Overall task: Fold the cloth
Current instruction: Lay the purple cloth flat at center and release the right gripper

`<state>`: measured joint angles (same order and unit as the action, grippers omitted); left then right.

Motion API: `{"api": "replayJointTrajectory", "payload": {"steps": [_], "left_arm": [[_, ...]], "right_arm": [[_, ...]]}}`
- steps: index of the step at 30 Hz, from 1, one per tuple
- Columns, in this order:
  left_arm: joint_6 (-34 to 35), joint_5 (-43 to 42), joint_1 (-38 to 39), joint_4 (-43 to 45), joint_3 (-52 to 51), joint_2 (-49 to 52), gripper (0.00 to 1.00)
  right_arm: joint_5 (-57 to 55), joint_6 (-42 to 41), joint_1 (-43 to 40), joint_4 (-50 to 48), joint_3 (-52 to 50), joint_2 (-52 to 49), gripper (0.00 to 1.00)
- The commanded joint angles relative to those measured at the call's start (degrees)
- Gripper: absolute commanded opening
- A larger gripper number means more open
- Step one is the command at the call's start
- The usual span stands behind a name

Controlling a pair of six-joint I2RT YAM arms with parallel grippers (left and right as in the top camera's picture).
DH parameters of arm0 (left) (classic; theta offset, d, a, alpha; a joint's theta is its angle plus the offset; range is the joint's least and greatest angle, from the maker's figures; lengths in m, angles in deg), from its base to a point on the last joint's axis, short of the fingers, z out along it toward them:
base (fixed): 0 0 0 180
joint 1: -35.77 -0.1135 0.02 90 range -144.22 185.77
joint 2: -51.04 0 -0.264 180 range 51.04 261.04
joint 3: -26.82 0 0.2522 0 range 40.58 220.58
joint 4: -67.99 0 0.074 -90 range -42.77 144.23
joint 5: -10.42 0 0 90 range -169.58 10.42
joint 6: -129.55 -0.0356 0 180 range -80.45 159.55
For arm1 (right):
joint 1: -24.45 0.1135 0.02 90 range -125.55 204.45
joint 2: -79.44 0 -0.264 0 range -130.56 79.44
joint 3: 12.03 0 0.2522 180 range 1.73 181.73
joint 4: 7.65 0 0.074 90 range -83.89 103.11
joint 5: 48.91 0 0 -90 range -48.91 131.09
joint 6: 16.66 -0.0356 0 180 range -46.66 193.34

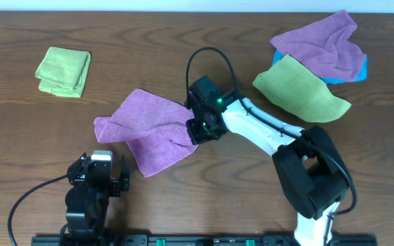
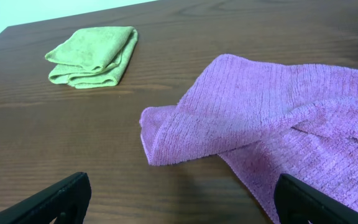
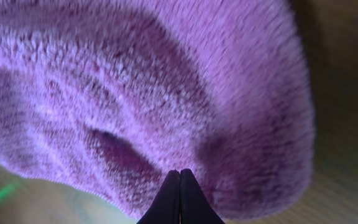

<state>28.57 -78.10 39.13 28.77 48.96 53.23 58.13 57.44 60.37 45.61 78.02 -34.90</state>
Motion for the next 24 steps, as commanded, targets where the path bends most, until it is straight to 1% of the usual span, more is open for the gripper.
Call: {"api": "replayJointTrajectory", "payload": {"steps": [1,11,17,24], "left_arm": [[-0.81,-0.02,-0.39,-0.13,-1.05,-0.33,0.96],[-0.81,-0.02,-0.39,-0.13,-1.05,-0.33,0.95],[-0.81,-0.02,-0.39,-0.13,-1.05,-0.33,0.96],[-0.81,-0.02,-0.39,-0.13,-1.05,-0.33,0.95]], "right_arm": [[-5.14,-0.35,0.5,-0.2,-0.28,-0.44,0.01],[-8.59,-1.09,0.11,-2.01,-0.28,-2.86,0.01],[-8.59,-1.99,-0.81,-3.37,-0.28,-3.1,0.01],[-2.56,-2.05,3.41,-1.16,-0.28,-4.7,0.01]]}}
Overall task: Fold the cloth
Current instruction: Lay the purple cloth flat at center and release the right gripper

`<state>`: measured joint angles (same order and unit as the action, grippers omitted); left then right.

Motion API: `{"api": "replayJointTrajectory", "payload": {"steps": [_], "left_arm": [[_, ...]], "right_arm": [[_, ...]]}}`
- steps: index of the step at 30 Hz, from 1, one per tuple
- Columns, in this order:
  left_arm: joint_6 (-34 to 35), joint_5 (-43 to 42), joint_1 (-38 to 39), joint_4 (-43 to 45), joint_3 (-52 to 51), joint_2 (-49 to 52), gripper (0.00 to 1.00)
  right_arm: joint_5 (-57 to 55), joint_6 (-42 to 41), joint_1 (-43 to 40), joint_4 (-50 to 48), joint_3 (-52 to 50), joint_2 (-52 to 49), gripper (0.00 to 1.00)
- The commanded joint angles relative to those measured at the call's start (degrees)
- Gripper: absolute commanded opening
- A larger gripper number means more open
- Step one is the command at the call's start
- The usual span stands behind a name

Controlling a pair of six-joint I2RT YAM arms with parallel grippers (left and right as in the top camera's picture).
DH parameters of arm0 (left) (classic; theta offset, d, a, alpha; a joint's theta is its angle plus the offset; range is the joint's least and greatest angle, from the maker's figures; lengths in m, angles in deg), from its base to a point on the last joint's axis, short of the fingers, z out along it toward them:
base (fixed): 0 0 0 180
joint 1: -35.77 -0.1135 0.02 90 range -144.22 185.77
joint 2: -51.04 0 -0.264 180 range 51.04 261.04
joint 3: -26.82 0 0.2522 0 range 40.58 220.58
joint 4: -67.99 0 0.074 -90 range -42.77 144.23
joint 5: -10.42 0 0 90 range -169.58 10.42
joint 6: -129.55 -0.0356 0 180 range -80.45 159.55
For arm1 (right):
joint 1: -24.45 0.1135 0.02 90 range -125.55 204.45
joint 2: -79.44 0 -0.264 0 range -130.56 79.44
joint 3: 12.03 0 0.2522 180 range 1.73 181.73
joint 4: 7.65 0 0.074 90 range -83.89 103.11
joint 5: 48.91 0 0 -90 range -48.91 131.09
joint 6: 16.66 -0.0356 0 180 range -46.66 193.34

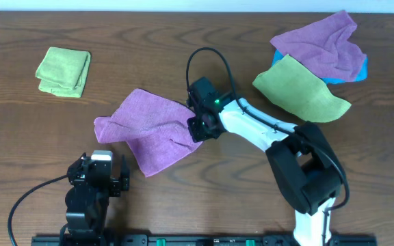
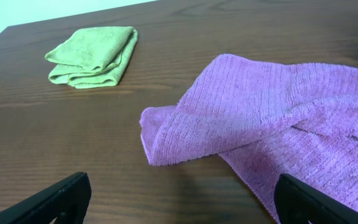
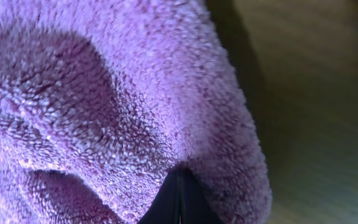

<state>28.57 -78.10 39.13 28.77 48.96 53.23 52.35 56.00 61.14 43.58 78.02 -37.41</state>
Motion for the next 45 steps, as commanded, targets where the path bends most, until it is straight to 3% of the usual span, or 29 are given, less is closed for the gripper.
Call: {"api": "replayJointTrajectory", "payload": {"steps": [1,4,8,15,18,22,28,33,41,43,44,45], "left_arm": [[-0.81,-0.02,-0.39,-0.13,-1.05,-0.33,0.95],[-0.79,-0.02,-0.39,-0.13,-1.05,-0.33,0.95],[-0.81,-0.02,-0.39,-0.13,-1.05,-0.33,0.95],[-0.81,-0.02,-0.39,-0.13,-1.05,-0.33,0.95],[-0.81,-0.02,-0.39,-0.15,-1.05,-0.33,0.96],[-0.81,-0.02,-0.39,-0.13,-1.05,-0.33,0.95],[-0.81,-0.02,-0.39,-0.13,-1.05,-0.33,0.95],[-0.81,-0.02,-0.39,-0.13,-1.05,-0.33,0.95],[-0.81,-0.02,-0.39,-0.13,-1.05,-0.33,0.95],[-0.81,-0.02,-0.39,-0.13,-1.05,-0.33,0.95],[-0.79,-0.02,-0.39,-0.13,-1.05,-0.33,0.95],[-0.81,-0.02,-0.39,-0.13,-1.05,-0.33,0.95]], "right_arm": [[4.37,-0.61,3.63,1.55,-0.28,-2.6,0.01],[3.02,-0.52,5.68,3.28,-0.28,-3.26,0.01],[-9.14,-3.02,4.96,7.28,-0.28,-3.28,0.01],[-21.49,-11.1,-8.35,12.96,-0.28,-3.28,0.01],[-20.2,-12.98,-16.83,13.09,-0.28,-3.28,0.01],[-10.1,-13.9,-24.68,12.63,-0.28,-3.28,0.02],[-7.39,-13.0,-25.18,14.19,0.59,-2.29,0.01],[-8.11,-12.79,-25.11,16.81,4.94,6.01,0.01],[-7.96,-11.32,-23.89,22.1,7.39,28.94,0.02],[-6.58,-11.3,-22.84,25.2,7.39,35.36,0.19],[-5.99,-11.3,-22.29,26.45,7.39,37.88,0.2],[-5.22,-11.3,-21.42,27.78,7.39,40.87,0.27]]}}
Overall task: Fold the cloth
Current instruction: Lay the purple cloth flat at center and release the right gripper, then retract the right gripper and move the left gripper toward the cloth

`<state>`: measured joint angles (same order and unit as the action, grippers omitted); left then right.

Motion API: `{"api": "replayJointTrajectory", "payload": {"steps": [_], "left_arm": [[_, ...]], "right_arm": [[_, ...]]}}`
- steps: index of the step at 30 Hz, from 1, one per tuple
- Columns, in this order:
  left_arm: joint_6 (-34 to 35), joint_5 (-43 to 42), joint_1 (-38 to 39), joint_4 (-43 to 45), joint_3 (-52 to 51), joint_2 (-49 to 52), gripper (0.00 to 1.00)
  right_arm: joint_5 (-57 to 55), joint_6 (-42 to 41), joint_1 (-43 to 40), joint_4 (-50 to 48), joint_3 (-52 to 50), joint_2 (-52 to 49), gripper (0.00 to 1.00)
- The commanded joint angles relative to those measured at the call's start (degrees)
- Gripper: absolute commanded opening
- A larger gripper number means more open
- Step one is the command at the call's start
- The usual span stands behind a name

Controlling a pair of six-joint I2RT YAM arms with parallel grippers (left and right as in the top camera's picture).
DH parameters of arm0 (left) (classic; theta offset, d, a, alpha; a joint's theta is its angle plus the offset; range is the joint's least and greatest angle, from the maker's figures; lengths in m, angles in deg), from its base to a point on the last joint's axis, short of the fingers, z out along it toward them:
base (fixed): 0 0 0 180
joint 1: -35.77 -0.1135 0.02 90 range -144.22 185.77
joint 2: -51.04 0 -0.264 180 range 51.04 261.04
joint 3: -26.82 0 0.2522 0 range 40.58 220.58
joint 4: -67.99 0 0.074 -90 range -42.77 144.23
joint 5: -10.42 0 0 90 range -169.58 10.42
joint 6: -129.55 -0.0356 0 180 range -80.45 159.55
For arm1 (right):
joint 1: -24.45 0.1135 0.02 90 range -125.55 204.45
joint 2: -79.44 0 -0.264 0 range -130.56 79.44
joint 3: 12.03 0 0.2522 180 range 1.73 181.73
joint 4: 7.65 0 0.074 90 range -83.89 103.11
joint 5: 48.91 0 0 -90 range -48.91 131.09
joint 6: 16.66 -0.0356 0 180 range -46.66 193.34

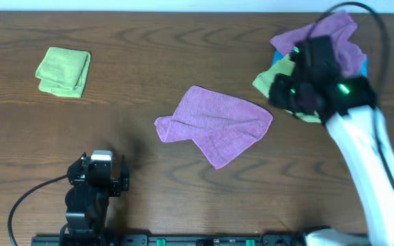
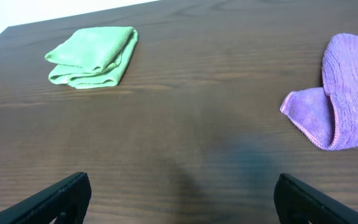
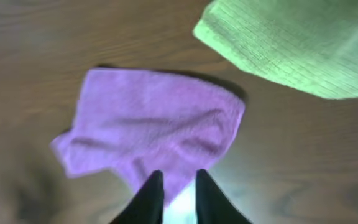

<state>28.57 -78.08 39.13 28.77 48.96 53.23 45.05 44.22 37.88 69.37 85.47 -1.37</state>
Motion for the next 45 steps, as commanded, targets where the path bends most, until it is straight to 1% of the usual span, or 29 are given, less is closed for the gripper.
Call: {"api": "replayJointTrajectory", "payload": {"steps": [1,3,4,8,11,16,19,24,28,31,33,34,35,36,38,39,42,44,45], "left_arm": [[-0.81,-0.04,-0.39,-0.15,-1.05,-0.33,0.95],[-0.81,-0.04,-0.39,-0.13,-1.05,-0.33,0.96],[-0.81,-0.04,-0.39,-0.13,-1.05,-0.33,0.95],[-0.81,-0.04,-0.39,-0.13,-1.05,-0.33,0.95],[-0.79,-0.04,-0.39,-0.13,-1.05,-0.33,0.95],[-0.81,-0.04,-0.39,-0.13,-1.05,-0.33,0.95],[-0.81,-0.04,-0.39,-0.13,-1.05,-0.33,0.95],[-0.81,-0.04,-0.39,-0.13,-1.05,-0.33,0.95],[-0.81,-0.07,-0.39,-0.13,-1.05,-0.33,0.95],[-0.81,-0.04,-0.39,-0.13,-1.05,-0.33,0.96],[-0.44,-0.44,-0.37,0.68,-1.05,-0.33,0.95],[2.34,-4.39,-0.33,0.85,-1.05,-0.33,0.95],[6.54,-9.92,-0.33,0.87,-1.05,-0.33,0.95],[12.15,-16.61,-0.33,1.05,-1.05,-0.33,0.95],[28.02,-32.2,-0.33,0.07,-1.05,-0.33,0.96],[31.93,-34.8,-0.33,0.07,-1.05,-0.33,0.96],[37.09,-34.53,-0.33,0.94,-1.05,-0.33,0.95],[45.0,-34.45,-0.33,3.37,-1.05,-0.33,0.95],[46.23,-34.71,-0.31,5.29,-1.07,-0.33,0.95]], "right_arm": [[2.91,0.5,2.6,3.02,-0.07,7.26,0.34],[5.07,0.48,4.76,5.2,-0.07,12.52,0.41],[5.7,0.48,6.01,6.21,-0.07,14.84,0.48],[6.16,0.46,10.88,10.62,-0.07,21.99,0.49],[6.34,0.39,12.76,15.02,-0.07,24.96,0.49],[9.64,0.48,13.51,22.05,-0.22,25.31,0.49],[9.64,0.52,13.66,24.68,-0.22,25.33,0.49],[10.01,1.64,13.66,25.49,-0.22,25.33,0.52],[10.01,3.08,13.66,25.94,-0.22,25.33,0.59],[10.03,3.32,13.64,26.36,-0.24,25.33,0.74],[10.01,3.52,13.64,26.38,-0.24,25.33,0.75],[10.01,3.5,13.64,26.36,-0.24,25.31,0.75],[10.01,3.48,13.64,26.21,-0.24,25.33,0.74],[9.99,3.5,13.64,26.01,-0.24,25.33,0.76],[9.97,3.5,13.64,25.62,-0.24,25.31,0.77],[9.99,3.5,13.64,25.2,-0.24,25.31,0.76],[9.99,3.5,13.64,24.81,-0.24,25.31,0.75],[9.97,3.54,13.64,24.81,-0.24,25.31,0.75],[9.97,3.72,13.64,24.79,-0.24,25.31,0.76]]}}
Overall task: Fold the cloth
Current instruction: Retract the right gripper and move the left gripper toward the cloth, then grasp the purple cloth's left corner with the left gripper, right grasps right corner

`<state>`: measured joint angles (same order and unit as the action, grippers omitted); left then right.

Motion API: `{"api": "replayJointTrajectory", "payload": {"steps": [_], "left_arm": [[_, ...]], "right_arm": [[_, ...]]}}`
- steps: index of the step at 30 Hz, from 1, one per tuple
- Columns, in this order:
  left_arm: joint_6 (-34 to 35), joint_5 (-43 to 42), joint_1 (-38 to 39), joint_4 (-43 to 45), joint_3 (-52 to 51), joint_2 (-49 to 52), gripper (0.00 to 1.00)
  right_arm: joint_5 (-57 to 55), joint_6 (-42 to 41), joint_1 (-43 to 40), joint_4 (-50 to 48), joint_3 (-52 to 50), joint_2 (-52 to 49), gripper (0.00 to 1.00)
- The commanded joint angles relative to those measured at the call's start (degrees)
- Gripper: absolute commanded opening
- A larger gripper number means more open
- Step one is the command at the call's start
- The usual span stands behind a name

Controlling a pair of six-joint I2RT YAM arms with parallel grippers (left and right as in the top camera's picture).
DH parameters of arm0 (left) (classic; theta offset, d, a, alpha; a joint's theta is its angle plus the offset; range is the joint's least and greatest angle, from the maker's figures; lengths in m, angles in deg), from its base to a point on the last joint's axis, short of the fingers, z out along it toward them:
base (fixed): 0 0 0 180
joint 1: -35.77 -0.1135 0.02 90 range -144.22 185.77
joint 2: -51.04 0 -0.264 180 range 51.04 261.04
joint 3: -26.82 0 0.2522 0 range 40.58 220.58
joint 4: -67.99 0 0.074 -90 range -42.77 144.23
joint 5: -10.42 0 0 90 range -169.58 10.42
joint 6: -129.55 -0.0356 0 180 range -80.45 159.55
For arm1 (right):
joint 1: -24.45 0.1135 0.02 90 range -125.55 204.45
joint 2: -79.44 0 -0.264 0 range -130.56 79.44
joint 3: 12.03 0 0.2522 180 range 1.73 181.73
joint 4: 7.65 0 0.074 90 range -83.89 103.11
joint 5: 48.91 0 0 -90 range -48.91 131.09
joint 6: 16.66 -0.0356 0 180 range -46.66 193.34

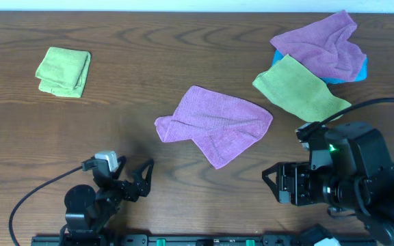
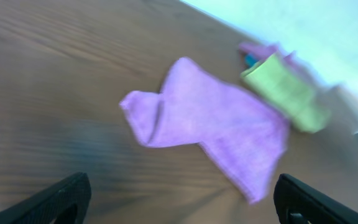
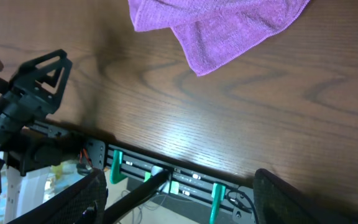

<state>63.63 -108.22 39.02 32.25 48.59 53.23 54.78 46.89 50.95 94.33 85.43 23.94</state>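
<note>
The purple cloth (image 1: pixel 216 125) lies crumpled mid-table with its left edge rolled over; it also shows as the purple cloth (image 2: pixel 210 124) and the purple cloth (image 3: pixel 219 22) in the two wrist views. My left gripper (image 1: pixel 125 174) sits at the front left, open and empty, angled toward the cloth; its view is blurred around the left gripper (image 2: pixel 179 205). My right gripper (image 1: pixel 273 186) hangs open at the front right, clear of the cloth, with the right gripper (image 3: pixel 185 202) over the table's front edge.
A folded green cloth (image 1: pixel 63 71) lies at the back left. At the back right a flat green cloth (image 1: pixel 301 91) and another purple cloth (image 1: pixel 320 46) overlap a blue item (image 1: pixel 364 68). The mounting rail (image 3: pixel 166 174) runs below the front edge.
My right gripper was near the back-right pile, fingers slightly apart; now it is wide open at the front right edge. My left gripper has turned right toward the purple cloth. The cloth lies unchanged.
My right gripper was shut on the purple cloth left of centre, and still was 3.0 s ago. By 1.5 s ago the cloth lay released further right, mid-table, with the gripper off by the pile. Now both grippers stand open at the front.
</note>
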Motion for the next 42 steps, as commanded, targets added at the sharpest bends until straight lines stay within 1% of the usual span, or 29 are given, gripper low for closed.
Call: {"api": "replayJointTrajectory", "payload": {"steps": [1,3,6,9,11,14,15,18,20,24,28,31,33,36,37,38,39,40,41,42], "left_arm": [[10.99,-4.98,-0.17,3.93,-0.7,-0.26,0.95],[10.82,-4.63,-0.17,7.1,-0.7,0.7,0.96],[9.16,-3.82,-0.15,12.7,-0.68,6.08,0.96],[6.73,-4.04,-0.11,19.58,-0.04,15.98,0.96],[1.99,-4.42,-0.11,21.46,2.73,24.63,0.96],[-7.21,-4.35,0.46,20.39,12.07,40.0,0.96],[-9.55,-4.35,0.74,19.65,15.52,44.5,0.96],[-15.41,-3.02,1.97,15.52,25.16,55.84,0.96],[-19.37,-0.35,3.98,11.28,32.87,64.0,0.96],[-26.23,9.09,10.23,3.98,46.12,77.46,0.96],[-29.86,20.55,17.14,0.33,55.87,88.72,0.96],[-31.32,28.76,20.98,-0.57,60.81,95.67,0.96],[-31.89,30.62,22.62,-0.57,62.88,98.99,0.96],[-32.02,30.05,24.63,-0.33,64.28,102.31,0.97],[-32.0,30.05,25.16,-0.07,64.28,102.64,0.81],[-32.0,30.05,25.55,0.22,64.26,102.73,0.55],[-32.02,30.05,25.73,0.94,64.26,102.73,0.34],[-32.0,29.59,25.75,2.16,64.26,102.73,0.09],[-32.0,28.94,25.75,3.34,64.26,102.73,0.06],[-31.98,27.58,25.68,5.7,64.26,102.95,0.06]], "right_arm": [[0.24,1.7,0.57,-0.42,-0.2,0.0,0.76],[0.26,2.86,0.57,-1.6,-0.2,-0.02,0.76],[0.17,3.43,0.57,-4.22,-0.2,-0.9,0.77],[-0.17,3.43,0.57,-5.49,-0.2,-2.84,0.76],[-0.2,3.45,0.57,-5.55,-0.2,-4.87,0.73],[-0.33,4.81,0.37,-6.51,-0.17,-7.85,0.71],[-0.31,4.79,0.11,-7.28,-0.17,-8.04,0.69],[-0.35,4.68,-0.83,-9.33,-0.04,-7.17,0.69],[-0.37,4.7,-1.42,-10.27,-0.04,-5.66,0.69],[-0.66,5.79,-1.62,-10.58,-0.04,-2.64,0.71],[-0.87,5.99,-1.62,-10.47,-0.04,-0.76,0.71],[-1.49,5.97,-1.62,-10.01,-0.04,-0.2,0.72],[-1.49,6.03,-1.62,-9.38,-0.04,-0.22,0.72],[-1.49,6.38,-1.62,-8.22,-0.07,-0.22,0.71],[-1.49,6.38,-1.62,-7.78,-0.07,-0.22,0.71],[-1.49,6.4,-1.62,-7.43,-0.07,-0.2,0.71],[-1.49,6.4,-1.62,-7.17,-0.07,-0.2,0.71],[-1.49,6.4,-1.62,-6.95,-0.07,-0.22,0.71],[-1.49,6.43,-1.62,-6.95,-0.07,-0.22,0.71],[-1.51,6.43,-1.62,-7.04,-0.07,-0.22,0.7]]}}
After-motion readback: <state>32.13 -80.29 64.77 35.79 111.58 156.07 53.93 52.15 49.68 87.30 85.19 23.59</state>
